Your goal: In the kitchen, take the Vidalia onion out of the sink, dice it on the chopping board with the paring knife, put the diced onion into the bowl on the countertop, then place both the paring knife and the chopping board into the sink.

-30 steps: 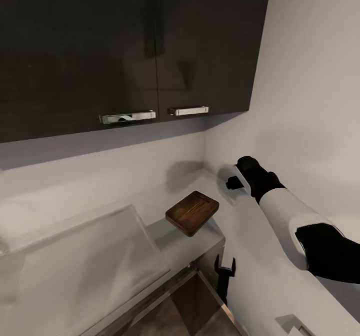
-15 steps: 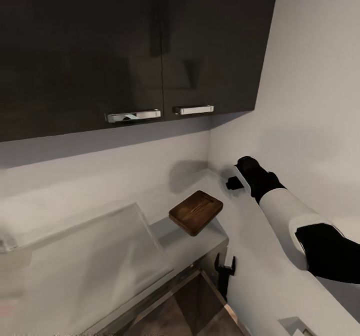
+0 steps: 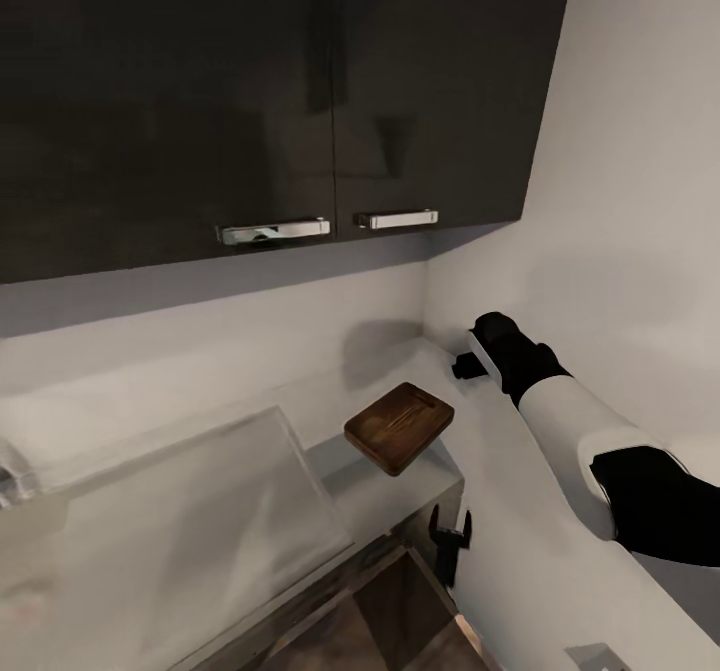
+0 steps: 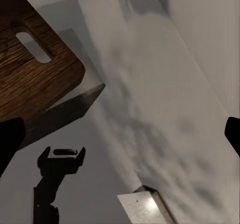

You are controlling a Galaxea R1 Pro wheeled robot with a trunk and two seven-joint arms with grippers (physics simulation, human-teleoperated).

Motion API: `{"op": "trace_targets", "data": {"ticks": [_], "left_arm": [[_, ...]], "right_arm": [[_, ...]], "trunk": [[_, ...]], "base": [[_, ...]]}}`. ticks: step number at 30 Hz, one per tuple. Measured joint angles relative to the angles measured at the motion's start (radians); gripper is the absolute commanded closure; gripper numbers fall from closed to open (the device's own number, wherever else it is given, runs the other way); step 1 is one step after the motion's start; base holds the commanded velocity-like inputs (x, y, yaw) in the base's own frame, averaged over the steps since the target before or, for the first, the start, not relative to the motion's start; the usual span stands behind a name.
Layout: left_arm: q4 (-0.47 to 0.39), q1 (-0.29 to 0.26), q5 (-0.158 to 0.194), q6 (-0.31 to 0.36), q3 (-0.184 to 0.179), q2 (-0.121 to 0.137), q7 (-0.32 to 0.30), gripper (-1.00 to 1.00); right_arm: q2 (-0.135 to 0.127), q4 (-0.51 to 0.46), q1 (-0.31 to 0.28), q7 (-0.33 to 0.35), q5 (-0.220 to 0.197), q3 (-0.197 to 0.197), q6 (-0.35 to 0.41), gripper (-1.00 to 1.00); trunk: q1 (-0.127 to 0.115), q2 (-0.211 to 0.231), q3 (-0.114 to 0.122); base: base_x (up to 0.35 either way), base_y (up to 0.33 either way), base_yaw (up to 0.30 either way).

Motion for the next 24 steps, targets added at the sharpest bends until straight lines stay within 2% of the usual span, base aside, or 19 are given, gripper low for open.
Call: {"op": "trace_targets", "data": {"ticks": [8, 20, 24], "left_arm": [[0.0, 0.0, 0.0, 0.0, 0.0, 0.0, 0.0, -1.0], [0.0, 0.0, 0.0, 0.0, 0.0, -0.001, 0.0, -1.0], [0.0, 0.0, 0.0, 0.0, -0.001, -0.001, 0.0, -1.0]], "right_arm": [[-0.001, 0.0, 0.0, 0.0, 0.0, 0.0, 0.001, -1.0], [-0.003, 0.0, 0.0, -0.002, 0.001, 0.0, 0.001, -1.0], [-0.014, 0.0, 0.0, -0.002, 0.002, 0.001, 0.0, -1.0]], "trunk": [[0.0, 0.0, 0.0], [0.0, 0.0, 0.0], [0.0, 0.0, 0.0]], "base": [[0.167, 0.0, 0.001], [0.008, 0.0, 0.0], [0.0, 0.0, 0.0]]}}
